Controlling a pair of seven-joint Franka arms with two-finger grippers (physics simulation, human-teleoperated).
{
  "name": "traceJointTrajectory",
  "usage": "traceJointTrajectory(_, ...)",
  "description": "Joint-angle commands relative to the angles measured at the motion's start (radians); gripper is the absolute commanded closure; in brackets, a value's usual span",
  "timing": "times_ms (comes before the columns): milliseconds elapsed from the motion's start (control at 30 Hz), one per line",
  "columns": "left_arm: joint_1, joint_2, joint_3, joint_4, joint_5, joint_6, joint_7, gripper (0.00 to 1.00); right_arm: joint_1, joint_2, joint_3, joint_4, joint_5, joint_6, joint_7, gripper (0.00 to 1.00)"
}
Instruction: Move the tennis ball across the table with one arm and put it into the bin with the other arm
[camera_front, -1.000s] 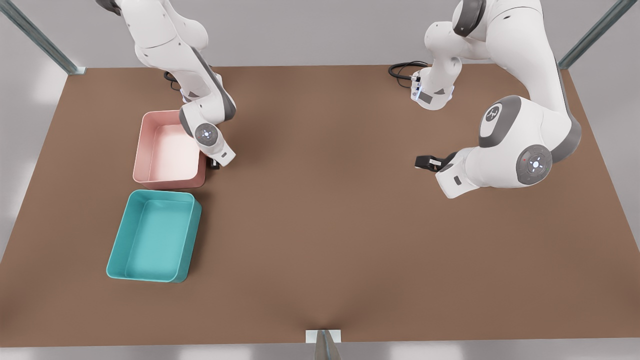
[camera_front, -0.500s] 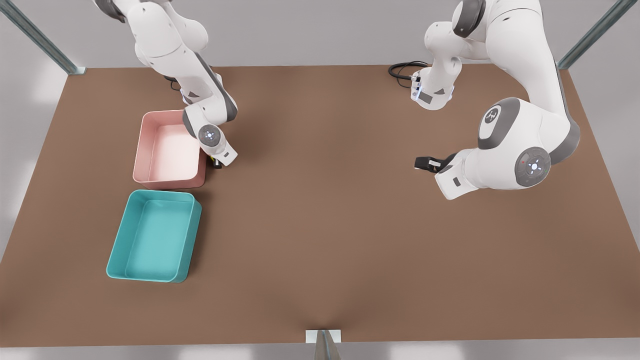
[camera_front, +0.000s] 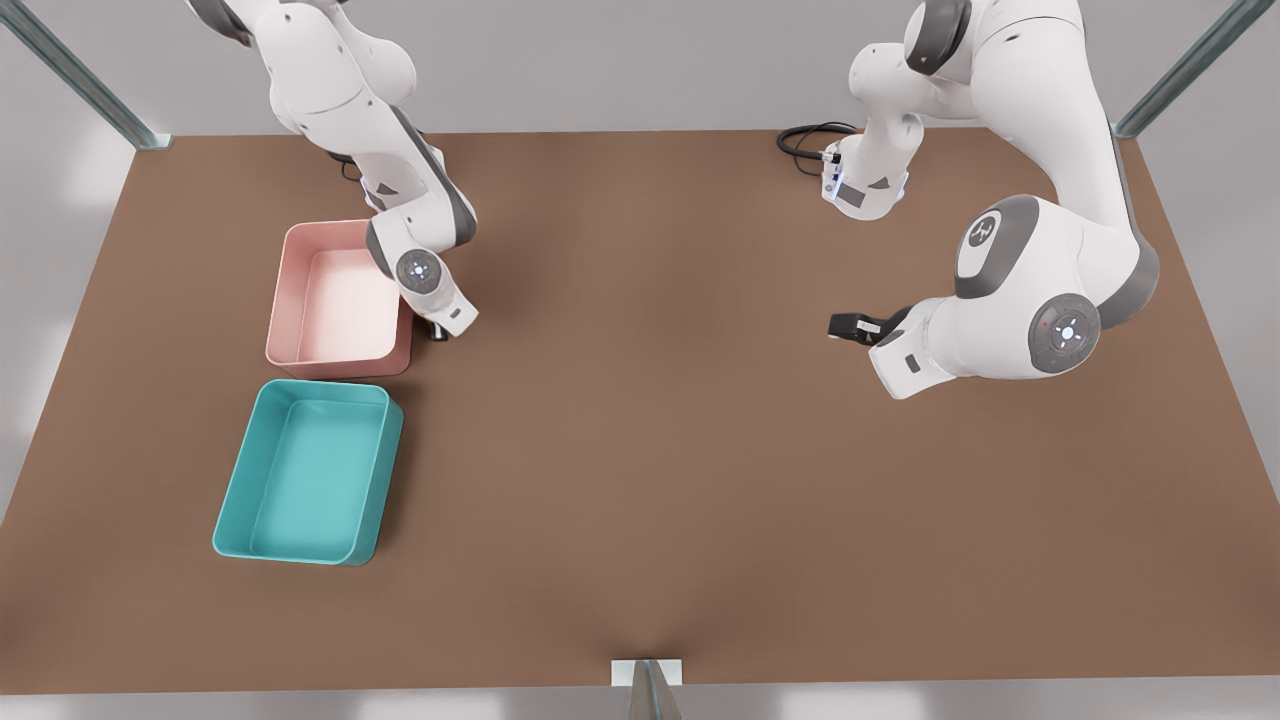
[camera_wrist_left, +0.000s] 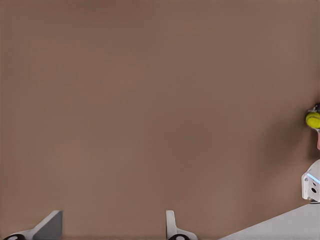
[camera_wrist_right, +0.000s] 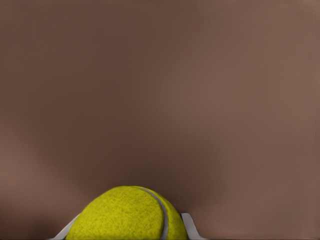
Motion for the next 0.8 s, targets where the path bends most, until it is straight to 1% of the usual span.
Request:
traceJointTrajectory(0,0.000,-0.001,0.000,0.000,0.000,0.000,0.000,0.00,0.018,-0.008,0.001,0.021,0.006,-0.001,0.029,0.44)
traceJointTrajectory(67,0.000,-0.001,0.000,0.000,0.000,0.000,0.000,0.00,0.070,-0.014,0.001,0.076,0.067,-0.047,0.033,0.44)
traceJointTrajectory(167,0.000,-0.001,0.000,0.000,0.000,0.000,0.000,0.00,0.060,-0.001,-0.005,0.280,0.103,-0.226,0.041,0.44)
traceJointTrajectory(200,0.000,-0.001,0.000,0.000,0.000,0.000,-0.001,0.00,0.034,0.022,-0.010,0.353,0.103,-0.275,0.038,0.43)
traceJointTrajectory(267,0.000,-0.001,0.000,0.000,0.000,0.000,0.000,0.00,-0.068,0.019,-0.013,0.472,0.089,-0.410,0.024,0.43)
traceJointTrajectory(333,0.000,-0.001,0.000,0.000,0.000,0.000,0.000,0.00,-0.160,0.010,-0.025,0.531,0.084,-0.485,0.023,0.43)
traceJointTrajectory(367,0.000,-0.001,0.000,0.000,0.000,0.000,0.000,0.00,-0.220,0.007,-0.030,0.556,0.049,-0.490,0.020,0.43)
traceJointTrajectory(400,0.000,-0.001,0.000,0.000,0.000,0.000,0.000,0.00,-0.285,0.038,-0.034,0.605,0.014,-0.490,-0.002,0.43)
traceJointTrajectory(467,0.000,-0.001,0.000,0.000,-0.001,0.000,0.000,0.00,-0.410,0.219,-0.034,0.824,-0.002,-0.488,-0.105,0.43)
traceJointTrajectory(500,0.000,-0.001,0.000,0.000,0.000,0.000,0.000,0.00,-0.439,0.306,-0.037,0.930,0.006,-0.488,-0.168,0.43)
traceJointTrajectory(533,0.000,0.000,0.000,0.000,0.000,0.000,0.000,0.00,-0.439,0.361,-0.040,0.981,0.014,-0.478,-0.174,0.43)
traceJointTrajectory(600,0.000,0.000,0.000,0.000,0.000,0.000,0.000,0.00,-0.433,0.403,-0.040,1.010,0.037,-0.461,-0.165,0.42)
traceJointTrajectory(633,0.000,0.000,0.000,0.000,0.000,0.000,0.000,0.00,-0.425,0.407,-0.037,1.010,0.038,-0.436,-0.155,0.29)
traceJointTrajectory(667,0.000,0.000,0.000,0.000,0.000,0.000,0.000,0.00,-0.422,0.420,-0.036,1.018,0.052,-0.427,-0.157,0.00)
traceJointTrajectory(767,0.002,0.002,0.000,0.000,-0.001,-0.003,-0.004,0.00,-0.408,0.426,-0.034,1.030,0.058,-0.426,-0.154,0.00)
